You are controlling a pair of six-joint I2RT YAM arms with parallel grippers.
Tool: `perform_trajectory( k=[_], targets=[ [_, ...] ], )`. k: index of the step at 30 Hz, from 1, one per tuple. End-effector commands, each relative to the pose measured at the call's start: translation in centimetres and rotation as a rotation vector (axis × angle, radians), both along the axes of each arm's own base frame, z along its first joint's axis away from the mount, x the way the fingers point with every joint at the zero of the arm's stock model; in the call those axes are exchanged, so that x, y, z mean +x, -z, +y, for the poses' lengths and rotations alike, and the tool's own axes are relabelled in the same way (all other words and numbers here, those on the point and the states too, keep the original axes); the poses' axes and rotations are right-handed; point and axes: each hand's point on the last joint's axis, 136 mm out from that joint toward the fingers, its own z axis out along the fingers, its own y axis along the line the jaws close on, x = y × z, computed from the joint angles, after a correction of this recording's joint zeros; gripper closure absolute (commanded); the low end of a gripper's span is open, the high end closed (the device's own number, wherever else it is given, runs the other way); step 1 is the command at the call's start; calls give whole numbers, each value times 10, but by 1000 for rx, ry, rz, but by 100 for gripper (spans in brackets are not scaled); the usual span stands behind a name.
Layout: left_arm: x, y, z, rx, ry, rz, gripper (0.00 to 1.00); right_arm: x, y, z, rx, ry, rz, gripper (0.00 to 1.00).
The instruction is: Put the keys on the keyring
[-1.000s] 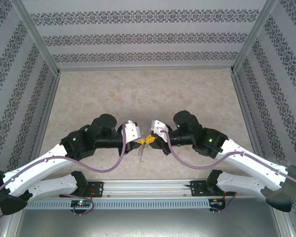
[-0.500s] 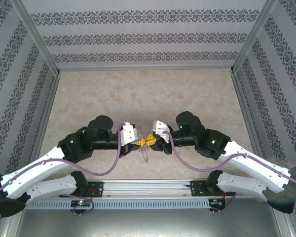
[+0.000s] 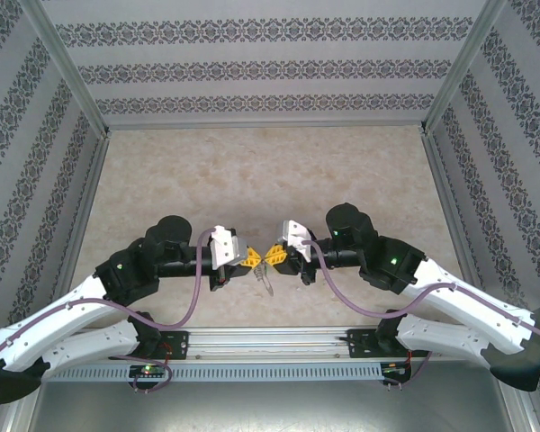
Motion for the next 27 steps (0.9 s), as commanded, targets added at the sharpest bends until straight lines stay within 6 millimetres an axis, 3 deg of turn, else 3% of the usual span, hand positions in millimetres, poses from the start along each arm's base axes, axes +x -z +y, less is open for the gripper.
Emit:
perform_trajectory(
  k=[1,6,14,21,27],
  targets=[
    [-14,-16,-2,-72,61,-16,100,4,1,-2,9,31,-9,95],
    [-13,-21,-2,-96,56,-32,100,5,4,-2,-1,31,-5,98],
    [-13,-27,-4,-131,57,-48,100,5,6,0,-9,28,2,90],
    [-12,-29,-4,-135,57,-54,100,6,5,-2,-4,39,-8,93],
    [-13,-30,-2,-135,53,-58,100,8,5,-3,-5,48,-8,90]
  ],
)
